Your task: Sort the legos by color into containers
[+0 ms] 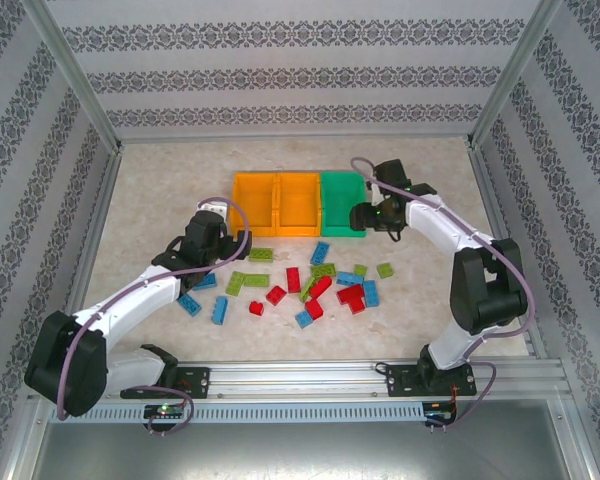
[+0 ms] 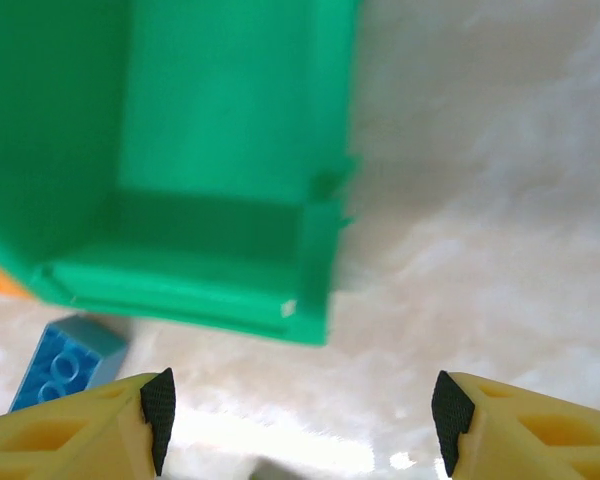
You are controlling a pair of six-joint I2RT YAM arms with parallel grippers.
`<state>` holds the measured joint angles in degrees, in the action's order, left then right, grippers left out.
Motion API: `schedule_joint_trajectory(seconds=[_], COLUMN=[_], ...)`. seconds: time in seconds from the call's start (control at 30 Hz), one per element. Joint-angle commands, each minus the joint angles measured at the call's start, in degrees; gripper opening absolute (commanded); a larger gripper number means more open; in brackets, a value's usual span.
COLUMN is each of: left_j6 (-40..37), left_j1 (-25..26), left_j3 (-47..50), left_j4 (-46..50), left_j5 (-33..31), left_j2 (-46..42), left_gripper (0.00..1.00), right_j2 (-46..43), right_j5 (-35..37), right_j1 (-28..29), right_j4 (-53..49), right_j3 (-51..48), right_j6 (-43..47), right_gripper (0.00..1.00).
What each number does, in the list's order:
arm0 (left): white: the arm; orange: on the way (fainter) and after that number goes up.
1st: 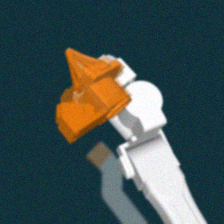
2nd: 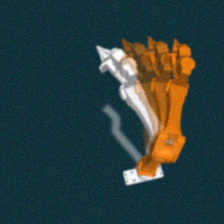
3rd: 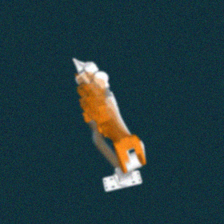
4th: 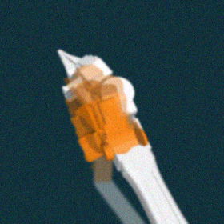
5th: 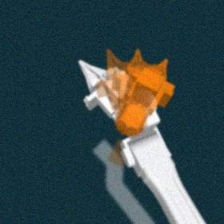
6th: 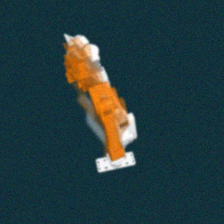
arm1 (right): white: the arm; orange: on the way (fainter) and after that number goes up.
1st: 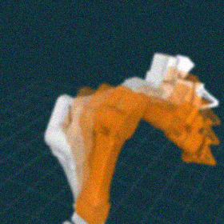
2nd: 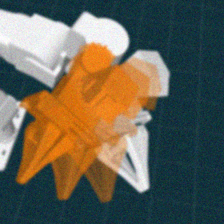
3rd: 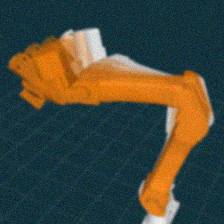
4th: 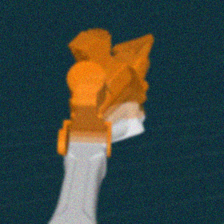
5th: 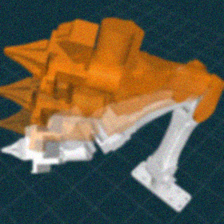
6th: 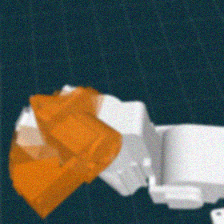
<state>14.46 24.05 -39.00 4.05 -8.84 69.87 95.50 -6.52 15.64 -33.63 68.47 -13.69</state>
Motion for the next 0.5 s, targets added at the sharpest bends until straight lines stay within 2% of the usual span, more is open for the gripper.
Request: schedule_joint_trajectory(seconds=[0.0,0.2,0.47], left_j6=[1.0,1.1,0.7], left_j1=[0.9,0.8,0.8], left_j3=[0.4,0.3,0.9], left_j4=[-0.4,0.6,1.5], left_j5=[1.1,0.8,-0.3], left_j2=[0.9,1.2,0.6], left_gripper=[0.99,0.99,0.99], right_j2=[-0.1,5.1,12.2], right_j5=[-0.2,-0.9,0.5], right_j1=[5.4,11.8,16.1], right_j4=[0.2,1.4,-0.2], right_j3=[-1.5,0.0,4.2], right_j6=[-4.8,-19.1,-24.3], right_gripper=[0.71,0.70,0.70])
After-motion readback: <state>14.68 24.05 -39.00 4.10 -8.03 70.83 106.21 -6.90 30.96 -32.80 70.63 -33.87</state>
